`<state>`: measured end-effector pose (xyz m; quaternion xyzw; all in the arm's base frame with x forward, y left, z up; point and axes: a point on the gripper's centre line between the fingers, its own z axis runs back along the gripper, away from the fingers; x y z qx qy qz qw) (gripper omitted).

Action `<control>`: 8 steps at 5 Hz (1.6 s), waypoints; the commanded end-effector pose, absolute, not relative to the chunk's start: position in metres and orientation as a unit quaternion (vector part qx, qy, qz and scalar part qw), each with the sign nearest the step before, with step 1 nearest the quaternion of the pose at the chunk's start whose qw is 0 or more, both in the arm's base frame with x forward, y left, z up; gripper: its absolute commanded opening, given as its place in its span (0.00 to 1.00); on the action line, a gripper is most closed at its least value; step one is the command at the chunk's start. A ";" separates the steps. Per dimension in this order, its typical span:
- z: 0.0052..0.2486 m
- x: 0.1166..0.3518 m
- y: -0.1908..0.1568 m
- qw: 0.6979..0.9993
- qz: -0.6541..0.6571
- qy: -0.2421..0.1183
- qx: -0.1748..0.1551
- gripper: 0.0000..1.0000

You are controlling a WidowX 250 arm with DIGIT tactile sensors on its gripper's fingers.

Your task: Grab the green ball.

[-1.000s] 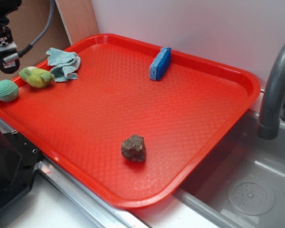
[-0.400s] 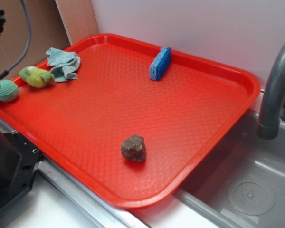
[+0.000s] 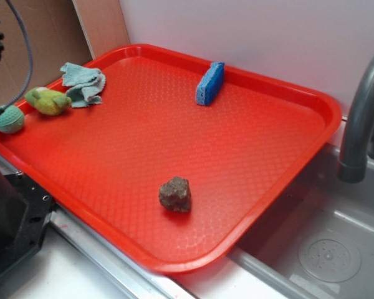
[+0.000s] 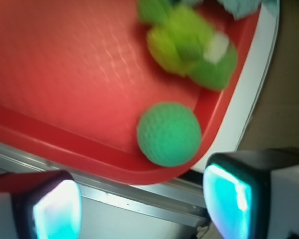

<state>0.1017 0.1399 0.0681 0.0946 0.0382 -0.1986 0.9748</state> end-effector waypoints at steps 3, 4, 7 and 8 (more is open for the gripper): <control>0.024 0.133 0.143 0.959 -0.238 0.114 0.103 0.00; 0.036 0.129 0.145 0.960 -0.239 0.108 0.096 0.00; 0.128 0.164 0.071 0.988 -0.100 0.048 0.104 0.00; 0.157 0.182 0.061 0.997 0.002 0.023 0.069 0.00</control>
